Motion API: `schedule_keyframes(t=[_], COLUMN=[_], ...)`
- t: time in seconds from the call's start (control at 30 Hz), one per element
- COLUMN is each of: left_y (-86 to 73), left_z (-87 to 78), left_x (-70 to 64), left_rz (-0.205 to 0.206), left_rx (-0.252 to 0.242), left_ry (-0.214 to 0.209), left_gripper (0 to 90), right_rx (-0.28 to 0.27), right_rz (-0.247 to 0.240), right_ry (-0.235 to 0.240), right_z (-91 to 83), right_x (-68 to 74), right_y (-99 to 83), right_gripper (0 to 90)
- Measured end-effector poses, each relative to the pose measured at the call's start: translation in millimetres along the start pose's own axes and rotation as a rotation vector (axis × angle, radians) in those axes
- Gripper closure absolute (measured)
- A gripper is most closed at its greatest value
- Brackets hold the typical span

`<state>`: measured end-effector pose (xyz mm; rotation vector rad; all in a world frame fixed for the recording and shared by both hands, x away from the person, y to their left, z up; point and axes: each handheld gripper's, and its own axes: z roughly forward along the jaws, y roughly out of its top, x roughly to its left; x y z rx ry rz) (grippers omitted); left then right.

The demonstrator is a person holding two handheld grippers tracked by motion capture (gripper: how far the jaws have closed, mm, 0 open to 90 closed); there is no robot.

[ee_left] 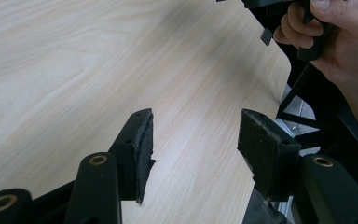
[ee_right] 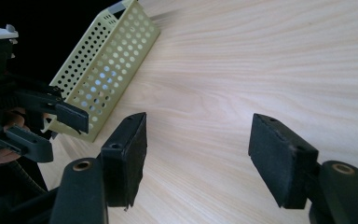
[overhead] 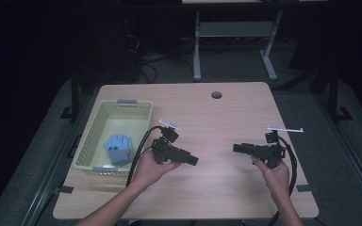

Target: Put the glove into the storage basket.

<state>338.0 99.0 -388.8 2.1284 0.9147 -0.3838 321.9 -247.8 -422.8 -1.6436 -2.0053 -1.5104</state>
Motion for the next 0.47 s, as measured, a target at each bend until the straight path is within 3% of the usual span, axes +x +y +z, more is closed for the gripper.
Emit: schedule_keyframes(t=[0.47], left_y=[-3.2], left_z=[21.6], left_x=[-6.0], left_rz=[0.009], left_rx=[-0.011], left_ry=[-0.029], left_gripper=[40.2], right_rx=[0.000], right_rz=[0.041], right_ry=[0.004], right_z=[-15.3], right_x=[-15.0], right_y=[-24.9], right_gripper=[32.9])
